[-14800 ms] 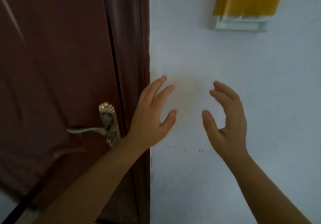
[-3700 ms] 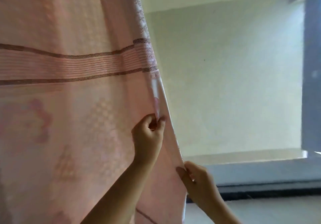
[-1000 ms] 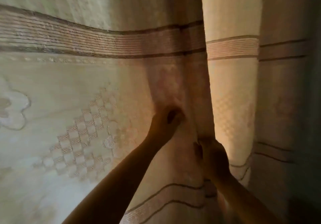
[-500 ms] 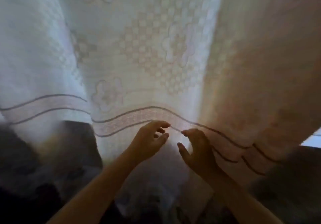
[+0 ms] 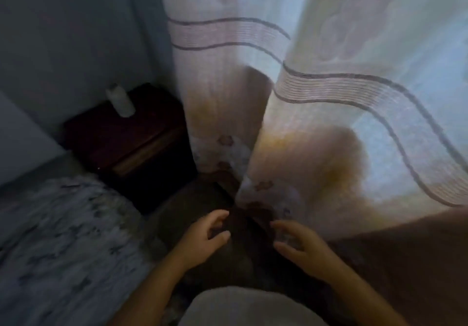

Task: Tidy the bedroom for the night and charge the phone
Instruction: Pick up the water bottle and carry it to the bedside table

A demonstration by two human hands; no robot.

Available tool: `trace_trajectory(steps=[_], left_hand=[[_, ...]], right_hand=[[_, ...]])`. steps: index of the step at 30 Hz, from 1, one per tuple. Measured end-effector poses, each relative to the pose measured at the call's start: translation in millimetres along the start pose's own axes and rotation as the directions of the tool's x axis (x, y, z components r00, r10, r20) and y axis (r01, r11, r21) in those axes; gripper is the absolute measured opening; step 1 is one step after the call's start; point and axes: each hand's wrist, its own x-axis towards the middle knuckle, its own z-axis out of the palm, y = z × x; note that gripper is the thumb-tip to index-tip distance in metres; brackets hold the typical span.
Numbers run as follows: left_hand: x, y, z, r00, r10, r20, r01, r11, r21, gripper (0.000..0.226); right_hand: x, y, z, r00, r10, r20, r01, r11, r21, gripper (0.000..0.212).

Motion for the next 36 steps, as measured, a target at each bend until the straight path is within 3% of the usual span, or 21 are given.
trace_trajectory(steps=[2,8,16,23,26,32,36], left_hand=[[2,-15,-21,0.995,-0.063,-0.071,0.058,0.996,-0.068,0.038],[27,-47,-81,0.936,-0.194,-0.294,0.112,0.955,-0.275,0.037],[98,-85,-173,0.786,-0.432,-0.441,0.199,0.854,-0.481,0.031],[162,-84,-255,0.669,-0.445,-0.595,0.197,0.879,-0.435,0.034],[188,-96,-287,0.667,-0.458,-0.588,0.22,0.875,-0.432,0.037],[232,-152,-338,0.663,-0.481,-0.573,0.272,0.869,-0.414,0.038],[255,-207,-372,0.589,-0.55,-0.592,0.333,0.832,-0.443,0.04]], right_hand=[[43,-23,15,0.994,-0.026,0.109,0.027,1.0,-0.004,0.039],[158,-75,46,0.952,-0.173,0.252,0.176,0.984,0.009,0.037],[323,-103,41,0.931,-0.083,0.355,0.059,0.995,0.078,0.023],[454,-163,67,0.866,-0.207,0.455,0.202,0.978,0.06,0.028],[493,-190,89,0.822,-0.237,0.518,0.227,0.97,0.085,0.03],[561,-193,130,0.86,-0.161,0.484,0.172,0.985,0.024,0.027],[614,-188,156,0.923,-0.036,0.382,0.039,0.999,0.001,0.03]])
